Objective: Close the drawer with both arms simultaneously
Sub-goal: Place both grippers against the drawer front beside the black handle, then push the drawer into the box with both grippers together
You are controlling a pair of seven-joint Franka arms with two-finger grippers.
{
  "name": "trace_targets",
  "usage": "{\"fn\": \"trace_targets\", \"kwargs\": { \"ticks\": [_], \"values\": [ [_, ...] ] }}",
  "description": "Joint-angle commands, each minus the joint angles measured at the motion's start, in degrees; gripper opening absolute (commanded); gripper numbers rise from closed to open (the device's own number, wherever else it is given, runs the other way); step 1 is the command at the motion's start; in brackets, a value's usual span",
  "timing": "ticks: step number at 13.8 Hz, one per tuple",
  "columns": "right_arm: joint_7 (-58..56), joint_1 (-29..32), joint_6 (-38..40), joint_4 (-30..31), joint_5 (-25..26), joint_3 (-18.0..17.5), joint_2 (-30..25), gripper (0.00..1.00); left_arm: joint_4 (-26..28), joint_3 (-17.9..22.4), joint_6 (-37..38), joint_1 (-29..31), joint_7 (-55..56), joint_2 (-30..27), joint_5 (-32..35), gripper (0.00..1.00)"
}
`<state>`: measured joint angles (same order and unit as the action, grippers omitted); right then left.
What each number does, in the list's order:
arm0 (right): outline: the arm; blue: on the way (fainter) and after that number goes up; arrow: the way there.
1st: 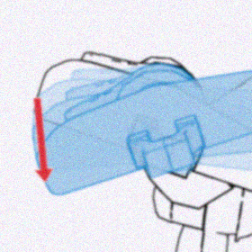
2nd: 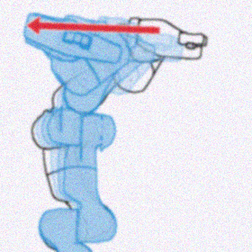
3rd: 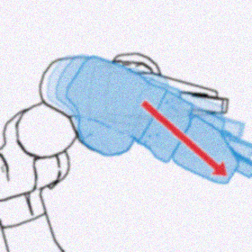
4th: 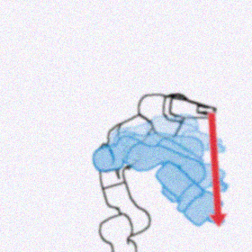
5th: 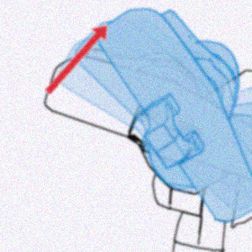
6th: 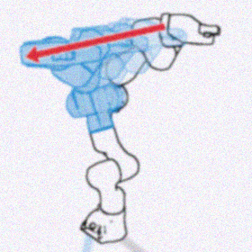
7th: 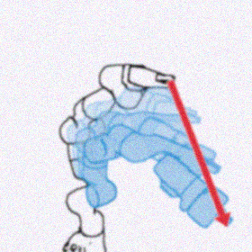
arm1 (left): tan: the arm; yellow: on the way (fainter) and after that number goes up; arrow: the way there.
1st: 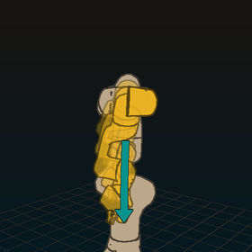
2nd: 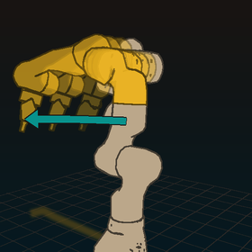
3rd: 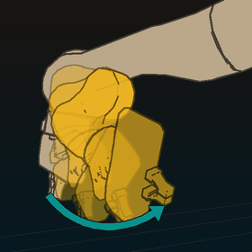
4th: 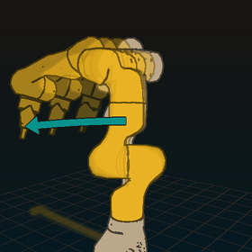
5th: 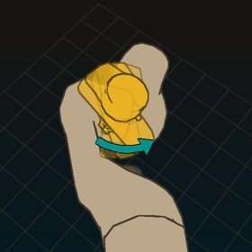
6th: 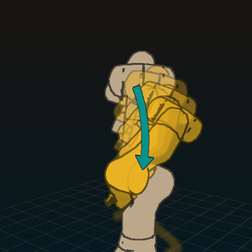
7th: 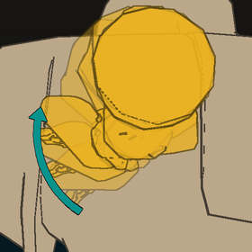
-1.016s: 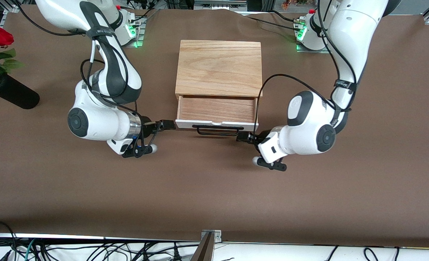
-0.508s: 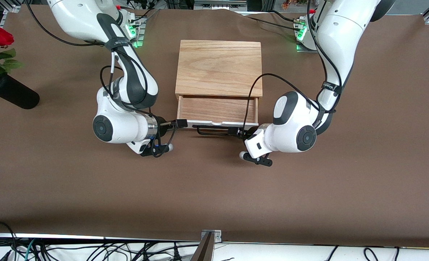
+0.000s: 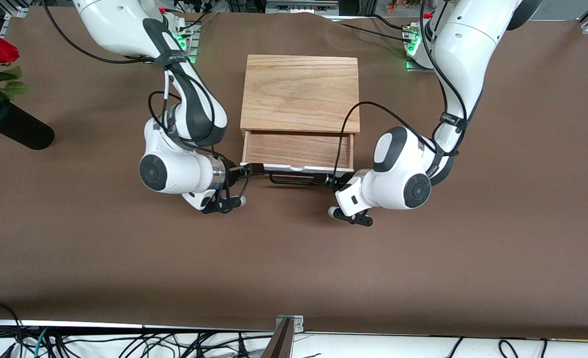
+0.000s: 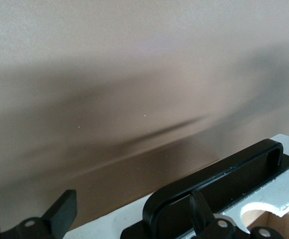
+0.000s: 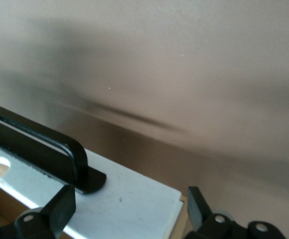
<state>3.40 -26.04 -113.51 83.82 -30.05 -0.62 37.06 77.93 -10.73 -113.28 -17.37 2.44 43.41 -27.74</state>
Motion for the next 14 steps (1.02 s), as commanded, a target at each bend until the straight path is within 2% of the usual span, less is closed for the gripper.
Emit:
{"fn": "trace_targets", "kwargs": {
  "ticks": [1,9,14],
  "values": [
    [0.1,-1.8,-0.1,-1.0,-1.1,0.1,1.9,1.00,0.8,0.2,2.3,0.1,-1.4,-1.0,-1.7,1.00],
    [0.2,-3.5,0.7,-0.9,-1.2,0.0,2.0,1.00,0.6,-0.3,8.4,0.8,-1.4,-1.2,-3.3,1.00],
    [1.1,-4.3,6.3,-0.9,-1.7,-0.3,1.5,1.00,0.3,-0.3,12.4,0.9,-1.4,-1.5,-3.4,1.00]
  ]
}}
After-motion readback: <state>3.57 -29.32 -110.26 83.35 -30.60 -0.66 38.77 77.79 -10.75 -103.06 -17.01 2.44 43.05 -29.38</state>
